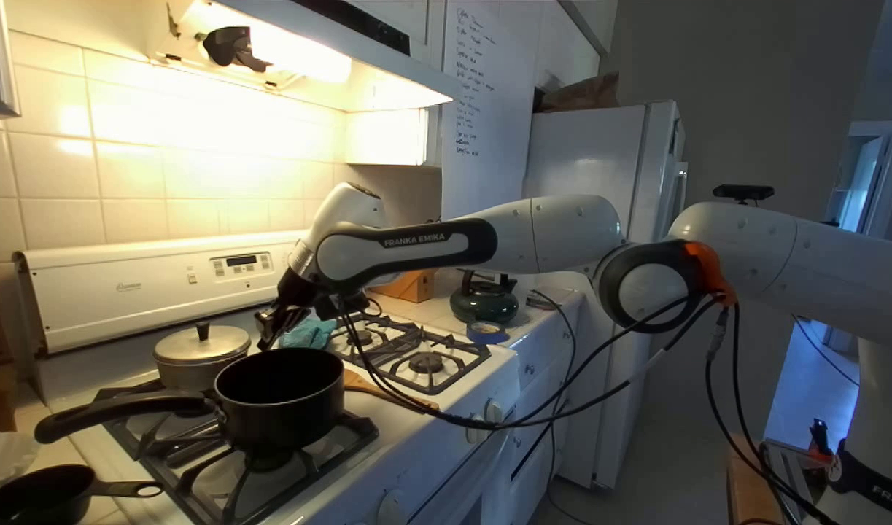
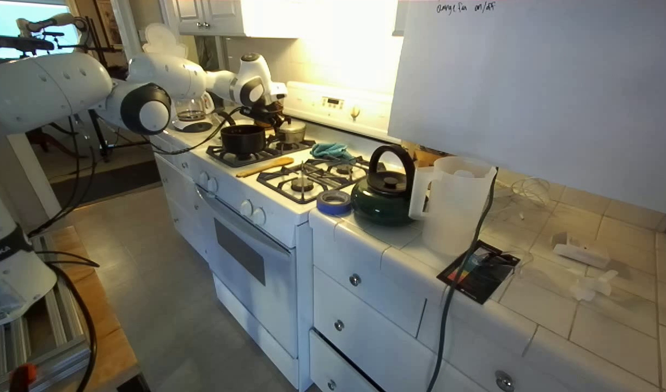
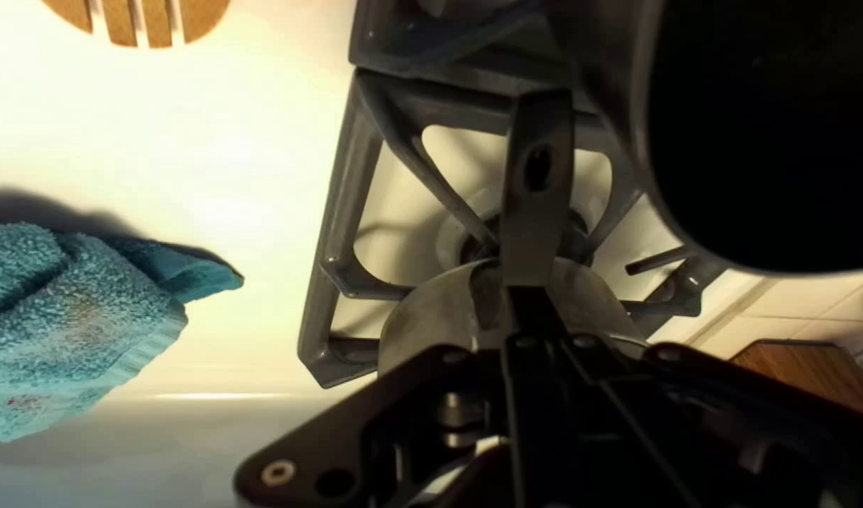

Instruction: Move the pot slightly to the left

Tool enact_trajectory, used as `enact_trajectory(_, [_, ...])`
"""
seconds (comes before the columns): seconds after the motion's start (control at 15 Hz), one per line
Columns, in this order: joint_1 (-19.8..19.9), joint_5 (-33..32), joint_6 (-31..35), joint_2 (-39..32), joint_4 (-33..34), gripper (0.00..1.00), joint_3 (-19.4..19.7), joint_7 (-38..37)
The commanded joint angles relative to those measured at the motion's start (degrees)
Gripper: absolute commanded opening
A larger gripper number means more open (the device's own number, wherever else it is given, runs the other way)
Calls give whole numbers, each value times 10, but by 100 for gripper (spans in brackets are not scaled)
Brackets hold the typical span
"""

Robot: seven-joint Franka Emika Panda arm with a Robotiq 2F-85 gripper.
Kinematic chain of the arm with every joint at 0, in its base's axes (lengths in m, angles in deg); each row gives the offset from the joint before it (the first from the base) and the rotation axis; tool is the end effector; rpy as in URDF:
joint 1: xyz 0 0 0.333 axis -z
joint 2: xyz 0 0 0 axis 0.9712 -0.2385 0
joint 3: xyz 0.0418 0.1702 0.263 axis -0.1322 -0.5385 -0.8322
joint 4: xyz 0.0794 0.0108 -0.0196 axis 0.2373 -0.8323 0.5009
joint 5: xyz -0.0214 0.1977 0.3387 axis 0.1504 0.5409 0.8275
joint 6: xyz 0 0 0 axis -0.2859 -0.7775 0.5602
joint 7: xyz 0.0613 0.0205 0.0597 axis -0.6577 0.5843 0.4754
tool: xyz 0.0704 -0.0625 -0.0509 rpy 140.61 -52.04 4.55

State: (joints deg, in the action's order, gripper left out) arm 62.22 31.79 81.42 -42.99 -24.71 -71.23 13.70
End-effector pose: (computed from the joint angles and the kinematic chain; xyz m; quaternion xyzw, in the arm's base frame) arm 0.8175 0.2336 0.2793 -0.9540 -0.1143 -0.2596 0.0974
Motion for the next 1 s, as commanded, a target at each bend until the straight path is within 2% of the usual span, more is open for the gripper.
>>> enact_trajectory(0.0, [13,23,3,14,-5,26,-22,36])
enact_trajectory(0.07, [17,26,4,15,-6,26,-28,45])
enact_trajectory(0.27, [45,67,7,6,-5,26,-84,143])
enact_trajectory(0.47, [66,101,-20,-13,11,26,-117,194])
enact_trajectory(0.67, [78,115,-57,-19,7,26,-125,201])
enact_trajectory(0.93, [76,111,-87,-23,12,26,-113,182])
